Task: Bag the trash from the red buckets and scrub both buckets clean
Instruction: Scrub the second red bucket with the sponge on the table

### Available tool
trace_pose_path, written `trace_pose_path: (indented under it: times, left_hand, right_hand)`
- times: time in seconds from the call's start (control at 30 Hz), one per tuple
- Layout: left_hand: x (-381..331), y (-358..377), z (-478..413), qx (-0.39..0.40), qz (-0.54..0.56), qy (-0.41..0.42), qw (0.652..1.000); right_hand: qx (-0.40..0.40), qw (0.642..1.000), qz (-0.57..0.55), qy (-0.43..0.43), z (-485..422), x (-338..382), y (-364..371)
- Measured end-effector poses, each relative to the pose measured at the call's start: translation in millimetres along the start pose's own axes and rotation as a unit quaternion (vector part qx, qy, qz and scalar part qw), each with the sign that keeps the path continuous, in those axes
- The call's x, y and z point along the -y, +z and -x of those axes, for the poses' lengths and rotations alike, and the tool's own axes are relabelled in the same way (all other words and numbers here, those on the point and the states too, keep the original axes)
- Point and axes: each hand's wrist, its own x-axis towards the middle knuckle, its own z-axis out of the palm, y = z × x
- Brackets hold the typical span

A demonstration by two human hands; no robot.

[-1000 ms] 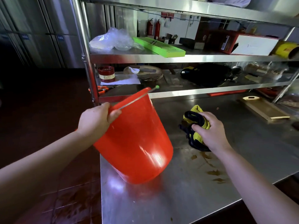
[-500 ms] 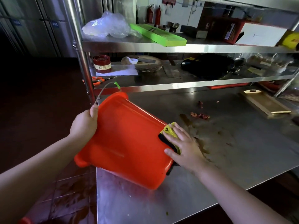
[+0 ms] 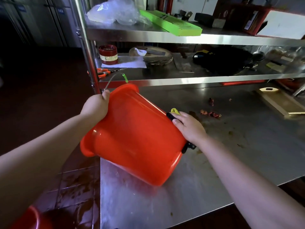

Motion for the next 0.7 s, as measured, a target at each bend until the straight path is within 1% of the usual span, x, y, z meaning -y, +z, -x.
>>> trace_pose_path:
  times: [0.07,0.1,0.13,0.17,0.23,0.27,0.3,0.37,0.43,0.47,0.53,0.6,0.63,0.7]
  left_hand:
    - [-5,1,-7,0.007,-0.002,-0.011,1.0]
    - [-7,1,-9,0.009,-0.008,-0.011,1.0]
    - [-9,2,-11,0.01,-0.015,-0.007,1.0]
    - [-10,3,-12,0.007,-0.024,-0.001,1.0]
    - [-12,5,-12,-0.007,-0.046,0.018,0.999]
    - [-11,6,-12,-0.016,-0.057,0.029,0.998]
    - [-11,6,-12,-0.025,-0.067,0.04,0.997]
    - [-7,6,-11,-0.028,-0.07,0.062,0.995]
    - [-4,7,-11,-0.012,-0.047,0.066,0.997]
    - [-3,6,-12,0.006,-0.021,0.055,0.998]
    - [-1,0,-12,0.064,0.093,0.022,0.993]
    - [7,-7,-6,0.127,0.219,0.008,0.967]
    - [14,-8,0,0.15,0.245,0.011,0.958]
    - [33,-7,13,0.149,0.26,0.022,0.954]
  right_hand:
    - [-0.024,0.991,0.109,-0.079,18,17,3]
    - [-0.048,0.977,0.158,-0.134,29,26,6]
    - [-0.068,0.963,0.183,-0.187,39,34,10]
    - [-0.076,0.953,0.186,-0.227,45,38,15]
    - [-0.073,0.947,0.164,-0.265,44,35,18]
    - [-0.072,0.951,0.148,-0.261,38,30,16]
    - [-0.07,0.962,0.122,-0.233,31,26,11]
    - [-0.057,0.99,0.026,-0.126,16,14,2]
    - [-0.051,0.997,-0.042,-0.036,2,0,1]
    - [-0.049,0.997,-0.051,-0.019,-2,-5,2]
    - [-0.046,0.997,-0.065,-0.015,-6,-12,4]
    - [-0.045,0.995,-0.09,-0.018,-6,-15,5]
    - [-0.046,0.994,-0.101,-0.016,-6,-16,5]
    - [-0.044,0.992,-0.115,-0.002,-7,-19,6]
